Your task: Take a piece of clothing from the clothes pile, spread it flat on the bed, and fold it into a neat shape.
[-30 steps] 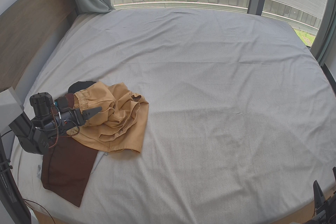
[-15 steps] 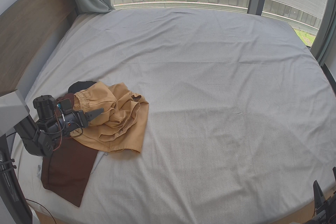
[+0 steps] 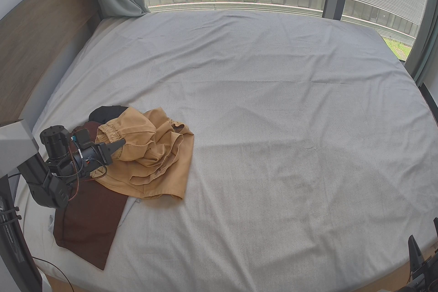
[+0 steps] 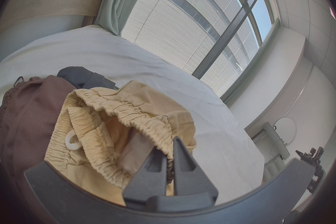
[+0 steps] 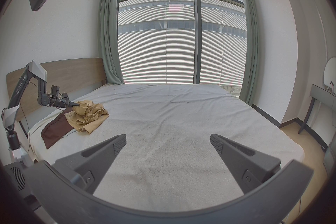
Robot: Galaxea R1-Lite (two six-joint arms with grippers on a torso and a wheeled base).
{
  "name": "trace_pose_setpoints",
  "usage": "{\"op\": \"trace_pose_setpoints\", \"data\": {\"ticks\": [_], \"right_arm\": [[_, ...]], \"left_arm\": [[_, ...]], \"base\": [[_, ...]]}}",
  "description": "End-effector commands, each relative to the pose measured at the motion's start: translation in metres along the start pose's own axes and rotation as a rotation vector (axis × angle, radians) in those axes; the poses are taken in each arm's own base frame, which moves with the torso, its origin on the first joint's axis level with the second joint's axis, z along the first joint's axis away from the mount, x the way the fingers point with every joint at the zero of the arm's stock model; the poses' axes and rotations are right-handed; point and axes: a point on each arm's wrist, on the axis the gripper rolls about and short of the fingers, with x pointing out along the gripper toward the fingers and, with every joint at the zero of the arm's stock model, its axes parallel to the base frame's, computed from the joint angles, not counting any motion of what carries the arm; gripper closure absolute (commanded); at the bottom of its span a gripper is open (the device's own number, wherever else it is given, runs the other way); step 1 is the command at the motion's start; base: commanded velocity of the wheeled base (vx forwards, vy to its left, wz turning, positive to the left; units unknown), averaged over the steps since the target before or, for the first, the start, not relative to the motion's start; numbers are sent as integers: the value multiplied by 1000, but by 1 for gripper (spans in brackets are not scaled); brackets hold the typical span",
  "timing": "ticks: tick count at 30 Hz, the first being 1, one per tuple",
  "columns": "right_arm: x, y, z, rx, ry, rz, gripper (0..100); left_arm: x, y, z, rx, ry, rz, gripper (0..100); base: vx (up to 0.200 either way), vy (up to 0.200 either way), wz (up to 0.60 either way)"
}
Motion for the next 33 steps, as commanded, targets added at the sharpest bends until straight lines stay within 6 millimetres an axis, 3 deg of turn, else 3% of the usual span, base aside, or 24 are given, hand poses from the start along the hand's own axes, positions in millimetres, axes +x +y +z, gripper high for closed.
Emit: {"op": "trace_pose_setpoints", "data": {"ticks": [1, 9, 21, 33], "right_arm": [[0, 0, -5, 0, 1, 0, 0], [0, 0, -5, 0, 1, 0, 0], [0, 0, -5, 0, 1, 0, 0], [0, 0, -5, 0, 1, 0, 0]], "left_arm": [[-10, -9, 0, -19, -12, -25, 100], [-21, -17, 1, -14, -38, -36, 100], [-50, -45, 6, 5, -103, -78, 100], [-64, -73, 12, 31, -112, -134, 100]], "base": [[0, 0, 0], [0, 0, 0], [0, 0, 0], [0, 0, 0]]}}
